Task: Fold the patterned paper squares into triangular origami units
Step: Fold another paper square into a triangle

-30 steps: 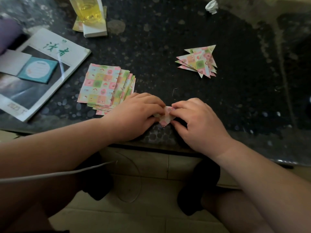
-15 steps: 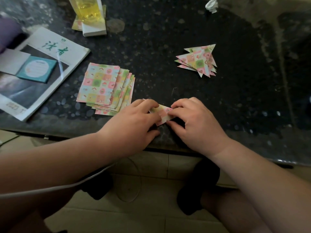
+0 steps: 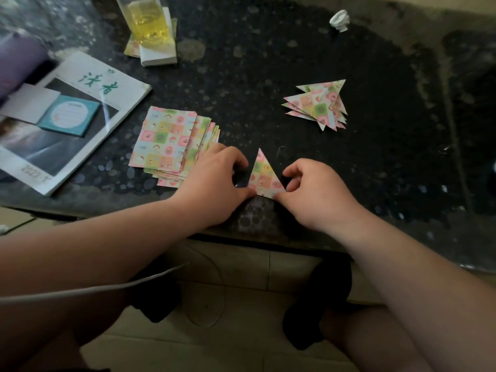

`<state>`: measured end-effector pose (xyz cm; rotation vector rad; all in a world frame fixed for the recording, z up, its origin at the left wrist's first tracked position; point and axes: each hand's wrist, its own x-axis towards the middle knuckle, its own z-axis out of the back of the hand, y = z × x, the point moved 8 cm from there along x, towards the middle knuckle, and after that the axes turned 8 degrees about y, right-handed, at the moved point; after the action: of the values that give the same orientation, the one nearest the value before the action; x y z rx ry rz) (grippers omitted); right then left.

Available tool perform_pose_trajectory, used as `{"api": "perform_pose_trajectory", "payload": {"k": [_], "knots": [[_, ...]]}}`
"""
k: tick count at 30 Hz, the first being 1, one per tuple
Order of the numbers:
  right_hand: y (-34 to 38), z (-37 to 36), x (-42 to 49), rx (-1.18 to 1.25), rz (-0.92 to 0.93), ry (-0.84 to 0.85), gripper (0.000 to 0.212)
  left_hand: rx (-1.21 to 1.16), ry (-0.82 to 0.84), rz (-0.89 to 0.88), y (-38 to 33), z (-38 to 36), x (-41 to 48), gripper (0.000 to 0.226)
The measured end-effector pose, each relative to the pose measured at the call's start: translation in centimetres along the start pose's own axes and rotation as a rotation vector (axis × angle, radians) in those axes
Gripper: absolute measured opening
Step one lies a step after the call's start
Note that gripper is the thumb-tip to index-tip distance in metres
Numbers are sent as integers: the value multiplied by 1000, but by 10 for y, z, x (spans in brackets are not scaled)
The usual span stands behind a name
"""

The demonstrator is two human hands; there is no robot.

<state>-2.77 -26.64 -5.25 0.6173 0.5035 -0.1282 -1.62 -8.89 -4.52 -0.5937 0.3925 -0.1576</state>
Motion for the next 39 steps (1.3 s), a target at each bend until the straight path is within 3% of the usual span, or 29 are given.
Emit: {"api": "perform_pose_trajectory", "payload": {"k": [2,8,11,15,19,22,26,32,36,39], "knots": [[0,0,4,2,-54,25,34,-24,26,19,0,-1,2,54],[7,-3,5,-77,-108,109,7,-49,67,60,-6,-3,4,57],[8,-1,5,-51,-119,106,12,-84,105,102,-6,-5,7,45],[6,7,2,-58,-136,76,37,-102,118,120,-7,-3,9,20],[6,13,2,37,-121,140,20,-180,126,129,-8,4,9,15],[4,17,0,211,-106,199,17,-358,95,152,-5,15,7,9],[8,20,-6,626,-61,272,14,-889,37,121,-13,27,0,17],[41,34,-45,994,89,221,12,-1289,-17,64,-35,51,-21,24],[55,37,-84,964,130,258,18,-1318,-184,-28,-43,78,-49,25],[61,45,-107,901,155,208,23,-1405,-212,-59,-47,87,-70,23]]}}
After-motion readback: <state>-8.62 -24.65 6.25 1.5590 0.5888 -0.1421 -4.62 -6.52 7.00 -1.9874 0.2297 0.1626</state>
